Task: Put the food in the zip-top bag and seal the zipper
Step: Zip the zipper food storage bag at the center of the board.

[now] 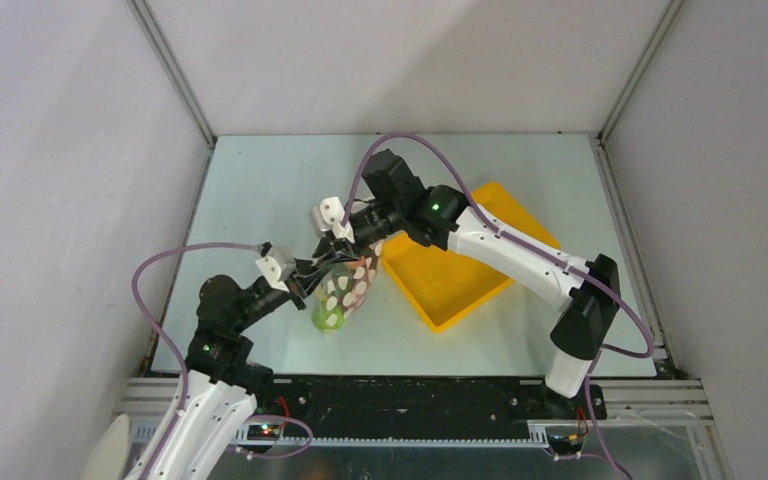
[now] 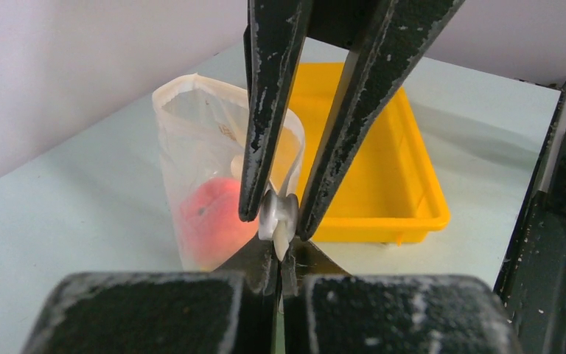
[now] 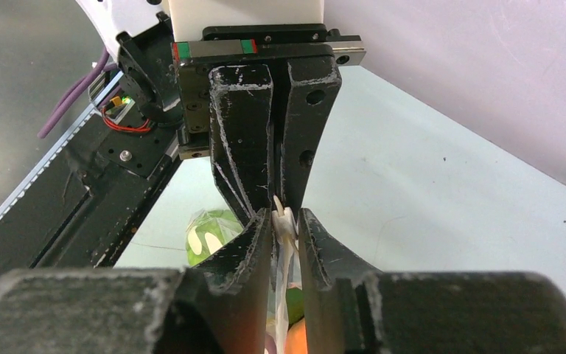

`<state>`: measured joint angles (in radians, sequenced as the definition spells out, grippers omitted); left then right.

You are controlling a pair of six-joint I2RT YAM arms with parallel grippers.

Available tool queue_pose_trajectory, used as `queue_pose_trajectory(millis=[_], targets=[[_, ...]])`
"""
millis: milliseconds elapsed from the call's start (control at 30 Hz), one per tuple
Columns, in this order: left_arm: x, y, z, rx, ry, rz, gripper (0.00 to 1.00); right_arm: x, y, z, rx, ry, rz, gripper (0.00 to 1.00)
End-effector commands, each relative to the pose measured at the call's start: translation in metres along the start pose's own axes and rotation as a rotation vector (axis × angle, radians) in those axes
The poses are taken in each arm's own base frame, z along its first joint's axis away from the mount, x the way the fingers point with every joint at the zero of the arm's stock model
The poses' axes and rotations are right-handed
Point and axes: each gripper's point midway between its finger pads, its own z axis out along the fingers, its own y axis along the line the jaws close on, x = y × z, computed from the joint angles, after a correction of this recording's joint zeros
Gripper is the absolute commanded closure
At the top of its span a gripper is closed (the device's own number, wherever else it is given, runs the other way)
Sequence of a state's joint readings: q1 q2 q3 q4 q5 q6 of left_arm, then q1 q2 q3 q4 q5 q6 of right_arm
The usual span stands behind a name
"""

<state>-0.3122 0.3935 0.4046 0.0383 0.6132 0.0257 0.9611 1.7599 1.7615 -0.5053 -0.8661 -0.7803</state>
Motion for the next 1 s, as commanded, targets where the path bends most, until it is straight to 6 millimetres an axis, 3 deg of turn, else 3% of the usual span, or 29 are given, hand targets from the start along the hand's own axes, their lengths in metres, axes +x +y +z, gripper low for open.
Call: queue_pose_trajectory(millis=[0,967], targets=[[-0.013,-0.003,-0.001,0.010,-0.052,0.046,1.00,-0.016,-0.001,0.000,-0.011,-0.030,-0.029,0.77],[-0.017,-0.003,-0.005,-0.006,-0.088,0.058,1.00,-0.003,0.012,0.012,-0.083,-0.005,0.019,0.80]])
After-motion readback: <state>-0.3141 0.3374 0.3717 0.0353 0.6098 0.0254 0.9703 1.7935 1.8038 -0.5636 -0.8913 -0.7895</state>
